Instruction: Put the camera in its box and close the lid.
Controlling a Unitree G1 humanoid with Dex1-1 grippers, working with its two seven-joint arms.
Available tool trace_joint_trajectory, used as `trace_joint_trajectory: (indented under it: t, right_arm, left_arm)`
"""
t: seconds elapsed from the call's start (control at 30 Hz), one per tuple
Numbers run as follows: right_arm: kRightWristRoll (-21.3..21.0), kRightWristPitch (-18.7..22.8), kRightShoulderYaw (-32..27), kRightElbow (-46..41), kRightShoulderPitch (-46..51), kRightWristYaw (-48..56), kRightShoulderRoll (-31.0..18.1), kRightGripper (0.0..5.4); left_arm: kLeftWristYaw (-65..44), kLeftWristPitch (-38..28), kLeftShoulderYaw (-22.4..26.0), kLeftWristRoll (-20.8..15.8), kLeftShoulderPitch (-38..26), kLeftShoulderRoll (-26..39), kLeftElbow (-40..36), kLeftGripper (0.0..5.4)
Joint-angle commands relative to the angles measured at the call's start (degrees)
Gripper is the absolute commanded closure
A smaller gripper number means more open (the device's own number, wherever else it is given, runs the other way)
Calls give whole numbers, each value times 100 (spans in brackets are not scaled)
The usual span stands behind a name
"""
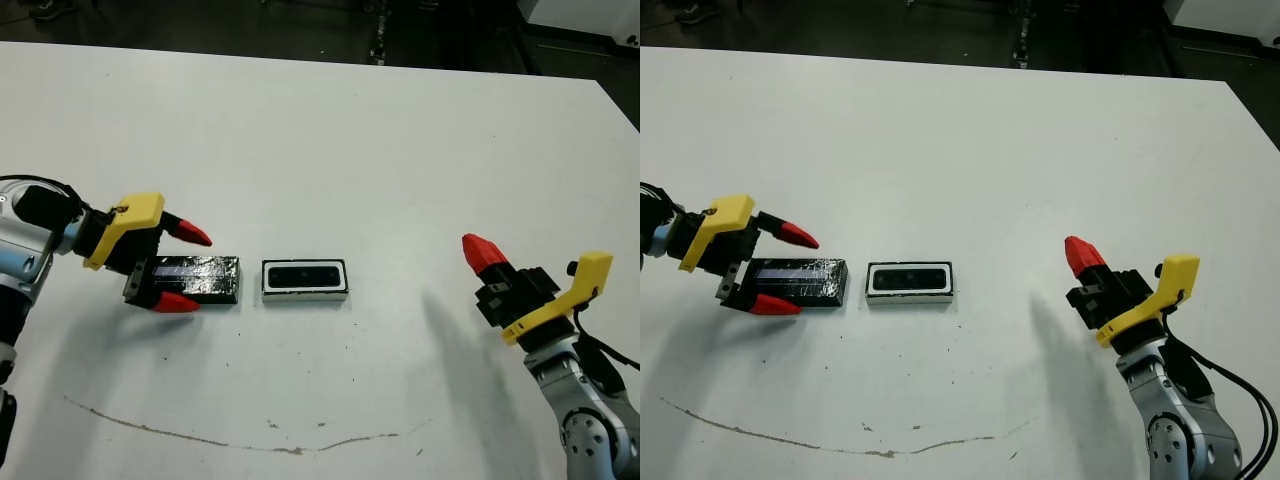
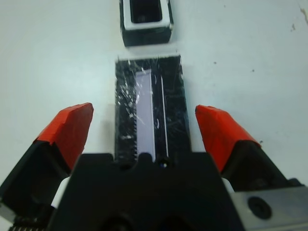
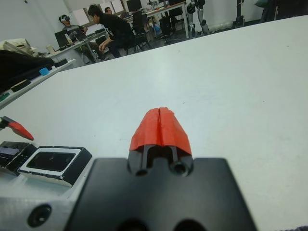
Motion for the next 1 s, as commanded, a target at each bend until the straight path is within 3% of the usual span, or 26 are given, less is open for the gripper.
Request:
trace_joint_trajectory:
  t: [0.03, 0.2, 0.37, 0.67, 0.87, 1.0]
  right_arm:
    - [28, -19, -54, 13, 51, -12, -75, 538]
    - [64, -50, -61, 64, 44, 49, -76, 540]
    - [53, -40, -50, 62, 46, 32, -83, 540]
    - [59, -102, -40, 112, 40, 116, -74, 540]
    - [80, -69, -36, 113, 36, 119, -78, 540]
    - [73, -35, -22, 81, 41, 68, -79, 540]
  left_arm:
    - [-9, 96, -86, 172, -84, 77, -53, 0]
    - [405, 411, -49, 375, 106, 145, -427, 23]
    - [823, 653, 4, 456, 375, 225, -876, 96]
    - [940, 568, 22, 431, 495, 266, -1009, 224]
    - [913, 467, 86, 322, 505, 263, -976, 224]
    - [886, 771, 265, 80, 476, 239, -992, 224]
